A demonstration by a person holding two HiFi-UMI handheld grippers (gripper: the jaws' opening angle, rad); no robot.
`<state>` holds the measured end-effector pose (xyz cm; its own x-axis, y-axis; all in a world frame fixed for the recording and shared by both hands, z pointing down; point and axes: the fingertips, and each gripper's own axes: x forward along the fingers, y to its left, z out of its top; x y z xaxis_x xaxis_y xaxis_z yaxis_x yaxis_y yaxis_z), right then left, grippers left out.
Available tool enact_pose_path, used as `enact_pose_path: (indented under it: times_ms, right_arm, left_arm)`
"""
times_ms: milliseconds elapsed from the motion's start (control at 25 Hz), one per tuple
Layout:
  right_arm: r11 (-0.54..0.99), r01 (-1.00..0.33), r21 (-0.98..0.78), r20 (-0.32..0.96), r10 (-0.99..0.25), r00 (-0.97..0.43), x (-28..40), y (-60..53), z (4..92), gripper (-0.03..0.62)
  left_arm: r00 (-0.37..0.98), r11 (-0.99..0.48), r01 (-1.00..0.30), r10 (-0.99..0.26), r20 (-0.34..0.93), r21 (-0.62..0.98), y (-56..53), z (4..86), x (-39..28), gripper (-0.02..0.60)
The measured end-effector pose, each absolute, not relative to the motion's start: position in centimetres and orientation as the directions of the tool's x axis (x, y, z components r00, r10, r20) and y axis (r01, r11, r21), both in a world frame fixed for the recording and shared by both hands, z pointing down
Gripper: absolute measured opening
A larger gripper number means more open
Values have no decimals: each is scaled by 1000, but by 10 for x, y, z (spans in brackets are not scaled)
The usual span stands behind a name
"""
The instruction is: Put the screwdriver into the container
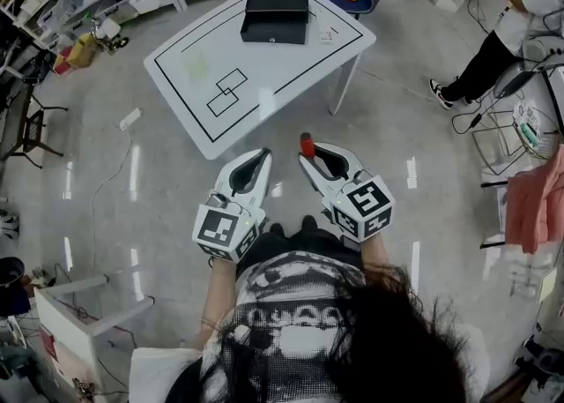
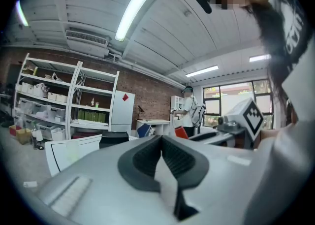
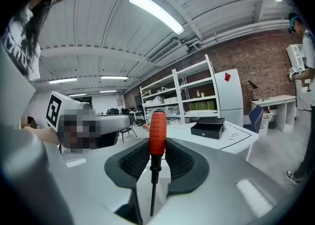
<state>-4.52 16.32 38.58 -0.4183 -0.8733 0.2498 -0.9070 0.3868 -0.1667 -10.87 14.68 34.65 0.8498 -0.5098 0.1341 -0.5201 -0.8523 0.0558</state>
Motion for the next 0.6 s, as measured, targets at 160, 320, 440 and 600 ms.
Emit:
enact_pose_path:
  times_ms: [160, 320, 440, 600]
  right_arm:
    - [393, -905, -166, 248, -871, -424, -30, 163, 385, 97]
    - [408, -898, -162, 242, -866, -437, -15, 163, 384, 97]
    - [422, -892, -159, 239, -860, -450, -6, 165, 386, 97]
    - [447, -879, -169, 239, -846, -476, 1, 168, 386, 97]
  left_arm:
    - [846, -849, -526, -517, 132, 49, 146, 344, -94, 0]
    - [840, -843, -536, -529, 120, 38, 146, 343, -78, 0]
    - [834, -837, -546, -539, 115, 36, 149, 343, -68, 0]
    - [821, -825, -564, -556, 126, 34, 155, 344, -59, 0]
